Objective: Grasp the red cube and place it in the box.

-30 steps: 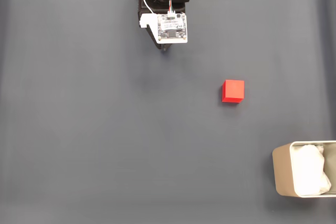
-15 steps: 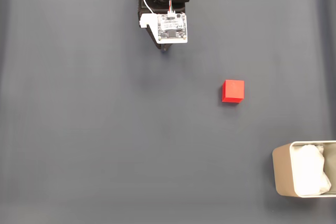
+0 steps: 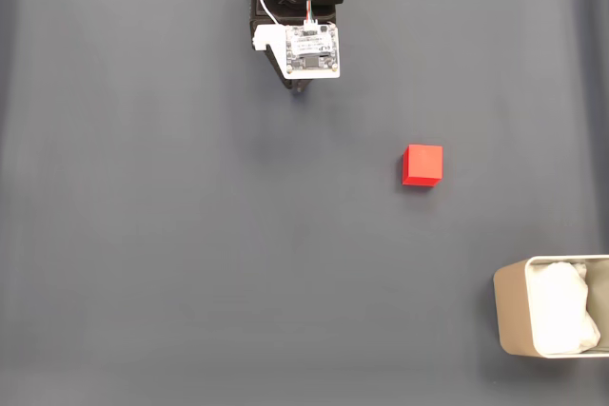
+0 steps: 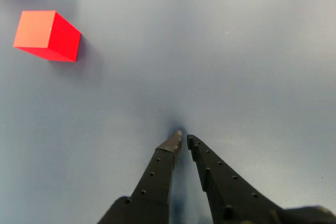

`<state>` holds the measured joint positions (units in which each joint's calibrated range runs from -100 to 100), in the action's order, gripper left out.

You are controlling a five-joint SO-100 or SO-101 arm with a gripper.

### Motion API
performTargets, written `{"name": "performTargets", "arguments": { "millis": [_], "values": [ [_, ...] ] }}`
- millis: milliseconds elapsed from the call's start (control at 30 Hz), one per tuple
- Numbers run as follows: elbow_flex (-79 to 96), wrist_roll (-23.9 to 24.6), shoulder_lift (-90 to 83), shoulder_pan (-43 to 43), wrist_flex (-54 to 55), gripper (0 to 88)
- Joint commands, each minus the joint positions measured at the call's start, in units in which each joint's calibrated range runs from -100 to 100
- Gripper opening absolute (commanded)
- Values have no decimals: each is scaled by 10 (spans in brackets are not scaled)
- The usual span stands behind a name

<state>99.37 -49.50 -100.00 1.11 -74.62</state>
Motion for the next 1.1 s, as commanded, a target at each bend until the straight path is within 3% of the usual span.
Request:
{"name": "performTargets", "arguments": {
  "millis": [0,700,1067],
  "values": [
    [5,8,1,4,13,0],
    [-5,8,9,-12,276,0],
    [-141,11,125,-10,336,0]
  ]
}}
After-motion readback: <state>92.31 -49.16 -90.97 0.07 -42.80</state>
